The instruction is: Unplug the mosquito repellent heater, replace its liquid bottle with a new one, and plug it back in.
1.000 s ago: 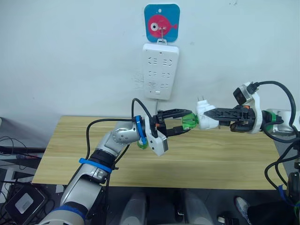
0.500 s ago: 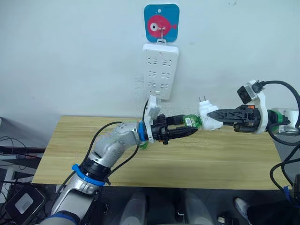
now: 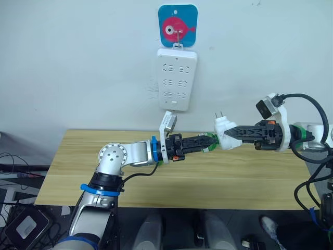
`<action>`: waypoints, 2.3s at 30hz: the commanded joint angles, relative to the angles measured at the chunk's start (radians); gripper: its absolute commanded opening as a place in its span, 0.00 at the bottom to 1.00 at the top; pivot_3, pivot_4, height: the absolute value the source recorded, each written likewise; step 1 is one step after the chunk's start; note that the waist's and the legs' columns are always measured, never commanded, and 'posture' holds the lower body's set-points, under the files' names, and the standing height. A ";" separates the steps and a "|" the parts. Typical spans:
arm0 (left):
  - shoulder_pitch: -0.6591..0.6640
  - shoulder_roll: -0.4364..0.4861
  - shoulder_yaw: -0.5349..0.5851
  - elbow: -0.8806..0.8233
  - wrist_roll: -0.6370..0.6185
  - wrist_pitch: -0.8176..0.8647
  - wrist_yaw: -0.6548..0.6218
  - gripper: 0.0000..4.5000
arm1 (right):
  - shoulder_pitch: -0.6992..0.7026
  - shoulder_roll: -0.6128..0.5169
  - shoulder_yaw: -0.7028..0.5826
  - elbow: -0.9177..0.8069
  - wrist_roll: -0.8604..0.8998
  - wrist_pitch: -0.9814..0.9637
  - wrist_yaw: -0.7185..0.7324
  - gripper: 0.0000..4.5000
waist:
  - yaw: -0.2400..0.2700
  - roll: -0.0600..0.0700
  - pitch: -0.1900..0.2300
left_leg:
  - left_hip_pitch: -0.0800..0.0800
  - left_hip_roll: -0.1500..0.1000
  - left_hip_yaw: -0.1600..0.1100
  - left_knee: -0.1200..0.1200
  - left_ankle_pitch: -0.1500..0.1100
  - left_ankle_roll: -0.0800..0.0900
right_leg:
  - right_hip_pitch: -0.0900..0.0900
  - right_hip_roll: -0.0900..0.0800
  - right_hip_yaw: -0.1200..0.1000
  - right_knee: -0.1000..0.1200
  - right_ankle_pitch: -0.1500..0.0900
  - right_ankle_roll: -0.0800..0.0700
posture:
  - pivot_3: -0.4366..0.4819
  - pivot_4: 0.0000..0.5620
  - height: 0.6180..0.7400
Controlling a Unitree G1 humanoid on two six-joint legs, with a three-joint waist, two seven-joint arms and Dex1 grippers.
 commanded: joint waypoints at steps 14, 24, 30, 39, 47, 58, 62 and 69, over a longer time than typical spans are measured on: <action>0.104 0.372 -0.176 -0.294 0.935 -0.815 -0.658 0.99 | -0.065 -0.013 -0.109 0.139 -0.082 -0.002 0.013 0.66 | 0.004 0.000 0.000 | 0.000 0.000 0.006 -0.002 0.000 0.000 | 0.000 0.000 0.003 -0.003 0.000 0.000 | 0.54 0.39 1.00; -0.027 0.185 -0.233 0.106 1.673 -2.038 -0.441 0.99 | -0.083 0.013 -0.102 0.138 0.019 0.008 -0.049 0.66 | 0.010 0.000 0.000 | 0.000 0.000 0.009 -0.002 0.000 0.001 | -0.001 -0.003 0.002 -0.002 0.000 -0.001 | 0.53 0.41 1.00; -0.124 0.130 -0.241 0.259 1.795 -2.212 -0.328 0.99 | -0.070 0.028 -0.084 0.118 0.120 0.008 -0.120 0.66 | 0.008 0.000 0.000 | 0.001 0.000 0.011 -0.002 -0.001 0.003 | -0.001 -0.004 0.002 -0.001 0.001 0.000 | 0.53 0.41 1.00; -0.169 0.108 -0.269 0.308 1.825 -2.277 -0.274 0.99 | -0.051 0.034 -0.056 0.091 0.263 -0.016 -0.232 0.66 | 0.008 0.000 0.000 | 0.000 0.000 0.010 -0.002 -0.002 0.004 | -0.001 -0.005 0.001 -0.001 0.002 0.001 | 0.52 0.42 1.00; -0.166 0.121 -0.287 0.307 1.806 -2.295 -0.276 0.80 | -0.025 0.004 -0.025 0.089 0.347 -0.057 -0.285 0.66 | 0.007 0.000 0.000 | 0.000 0.000 0.010 -0.002 -0.002 0.004 | -0.001 -0.005 0.000 -0.001 0.002 0.001 | 0.52 0.42 1.00; -0.145 0.131 -0.337 0.270 1.695 -2.258 -0.337 0.50 | -0.006 -0.032 0.028 0.081 0.410 -0.101 -0.308 0.66 | 0.007 0.000 0.000 | 0.000 0.000 0.010 -0.002 -0.002 0.005 | -0.001 -0.005 0.000 -0.001 0.002 0.001 | 0.53 0.42 1.00; -0.079 0.151 -0.425 0.097 1.340 -1.887 -0.576 0.50 | -0.007 -0.046 0.042 0.062 0.394 -0.093 -0.281 0.66 | 0.006 0.000 0.000 | 0.000 0.000 0.009 -0.002 -0.002 0.005 | -0.001 -0.005 0.001 -0.002 0.002 0.001 | 0.53 0.41 1.00; -0.055 0.200 -0.265 -0.169 0.531 -0.720 -0.465 0.50 | -0.001 -0.072 0.055 0.022 0.374 -0.087 -0.229 0.66 | 0.003 0.000 0.000 | -0.001 0.000 0.004 -0.001 -0.002 0.006 | 0.000 -0.006 -0.002 -0.003 0.002 0.001 | 0.54 0.40 1.00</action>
